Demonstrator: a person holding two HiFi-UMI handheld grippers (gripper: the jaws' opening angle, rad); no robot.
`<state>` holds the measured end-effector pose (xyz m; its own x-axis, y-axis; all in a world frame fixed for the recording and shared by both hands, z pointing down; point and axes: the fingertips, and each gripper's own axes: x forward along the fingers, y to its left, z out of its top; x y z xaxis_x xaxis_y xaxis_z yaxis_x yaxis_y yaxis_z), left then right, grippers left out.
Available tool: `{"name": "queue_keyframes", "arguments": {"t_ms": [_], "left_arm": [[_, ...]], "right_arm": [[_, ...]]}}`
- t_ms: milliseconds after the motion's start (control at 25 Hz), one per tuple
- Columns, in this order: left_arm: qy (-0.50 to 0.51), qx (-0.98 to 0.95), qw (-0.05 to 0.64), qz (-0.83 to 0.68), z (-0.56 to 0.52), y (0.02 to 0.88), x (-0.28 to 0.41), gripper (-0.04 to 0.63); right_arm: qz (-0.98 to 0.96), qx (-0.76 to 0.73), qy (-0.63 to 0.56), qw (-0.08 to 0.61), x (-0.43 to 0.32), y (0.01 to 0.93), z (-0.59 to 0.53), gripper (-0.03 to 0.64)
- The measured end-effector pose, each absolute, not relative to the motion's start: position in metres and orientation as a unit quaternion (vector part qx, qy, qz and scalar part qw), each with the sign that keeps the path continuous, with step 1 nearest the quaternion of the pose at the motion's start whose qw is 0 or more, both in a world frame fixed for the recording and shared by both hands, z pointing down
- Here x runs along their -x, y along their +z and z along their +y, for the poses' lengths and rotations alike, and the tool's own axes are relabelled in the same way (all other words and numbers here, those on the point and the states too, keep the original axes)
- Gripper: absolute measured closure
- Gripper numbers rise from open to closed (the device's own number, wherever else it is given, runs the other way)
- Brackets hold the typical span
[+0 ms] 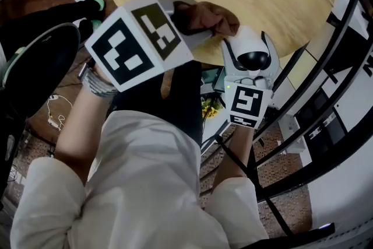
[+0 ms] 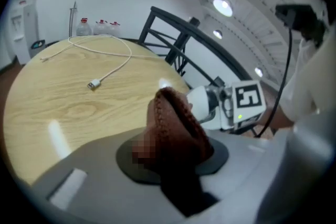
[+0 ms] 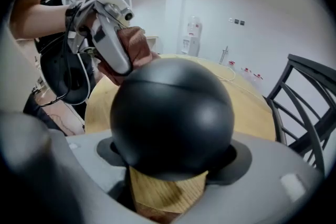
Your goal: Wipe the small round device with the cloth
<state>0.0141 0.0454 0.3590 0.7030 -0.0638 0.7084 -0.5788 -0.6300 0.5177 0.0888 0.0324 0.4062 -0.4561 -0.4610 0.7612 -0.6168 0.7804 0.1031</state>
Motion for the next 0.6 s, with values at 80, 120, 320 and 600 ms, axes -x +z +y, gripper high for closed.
{"name": "queue_keyframes", "arguments": {"t_ms": [80, 120, 320, 600], "left_arm": [[0.277, -0.850, 0.409, -0.181, 0.042, 0.339, -0.020, 0.469], [0.252, -0.856, 0.418, -0.172, 0.043, 0.329, -0.026, 0.469], [0.188, -0.872, 0.442, -0.098, 0.057, 0.296, -0.065, 0.469], [0.223, -0.867, 0.443, -0.041, 0.087, 0.301, -0.094, 0.469]], "right_arm": [[-0.835, -0.345, 0.111, 0.413, -0.090, 0.407, 0.032, 0.236], [-0.830, -0.356, 0.118, 0.412, -0.090, 0.406, 0.032, 0.236], [-0.846, -0.332, 0.087, 0.408, -0.086, 0.401, 0.033, 0.235], [-0.865, -0.152, -0.059, 0.475, -0.096, 0.399, 0.049, 0.233]]}}
